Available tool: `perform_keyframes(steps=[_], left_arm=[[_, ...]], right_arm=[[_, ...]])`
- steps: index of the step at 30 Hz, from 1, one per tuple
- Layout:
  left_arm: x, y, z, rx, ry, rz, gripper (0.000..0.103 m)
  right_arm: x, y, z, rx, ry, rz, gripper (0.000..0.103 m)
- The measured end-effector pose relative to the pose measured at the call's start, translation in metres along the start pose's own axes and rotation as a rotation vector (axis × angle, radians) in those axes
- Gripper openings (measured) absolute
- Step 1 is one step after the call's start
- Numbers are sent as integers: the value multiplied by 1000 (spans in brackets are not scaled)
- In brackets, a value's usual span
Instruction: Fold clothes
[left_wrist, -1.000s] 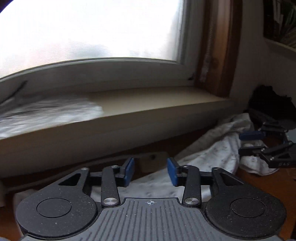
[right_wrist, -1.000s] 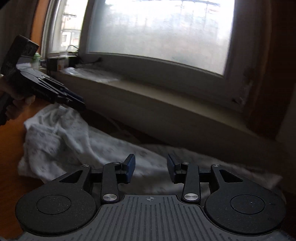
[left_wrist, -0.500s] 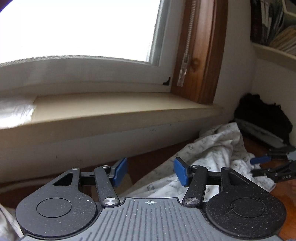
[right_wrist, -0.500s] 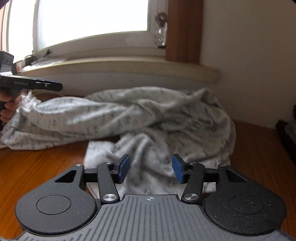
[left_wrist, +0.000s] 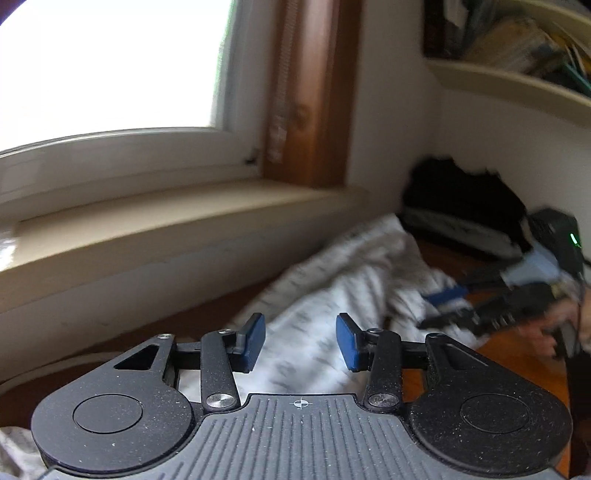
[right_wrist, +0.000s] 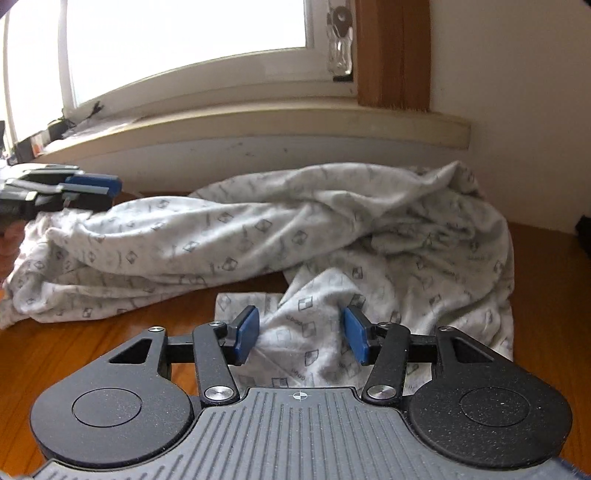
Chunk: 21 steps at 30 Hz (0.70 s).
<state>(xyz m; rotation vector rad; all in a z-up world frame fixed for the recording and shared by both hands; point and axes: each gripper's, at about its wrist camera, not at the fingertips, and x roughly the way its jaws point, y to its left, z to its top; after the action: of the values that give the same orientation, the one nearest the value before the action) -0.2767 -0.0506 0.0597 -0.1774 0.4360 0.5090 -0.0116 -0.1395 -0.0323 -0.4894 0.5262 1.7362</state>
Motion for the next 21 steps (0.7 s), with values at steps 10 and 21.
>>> perform_keyframes(steps=[10,21], left_arm=[[18,-3,-10,37,88,13,1],[-47,56,3,-179,-193,172,1]], right_arm=[[-14,-9,-8,-57,10,-103,7],[-130,-76,-12,-61,-91,-413,6]])
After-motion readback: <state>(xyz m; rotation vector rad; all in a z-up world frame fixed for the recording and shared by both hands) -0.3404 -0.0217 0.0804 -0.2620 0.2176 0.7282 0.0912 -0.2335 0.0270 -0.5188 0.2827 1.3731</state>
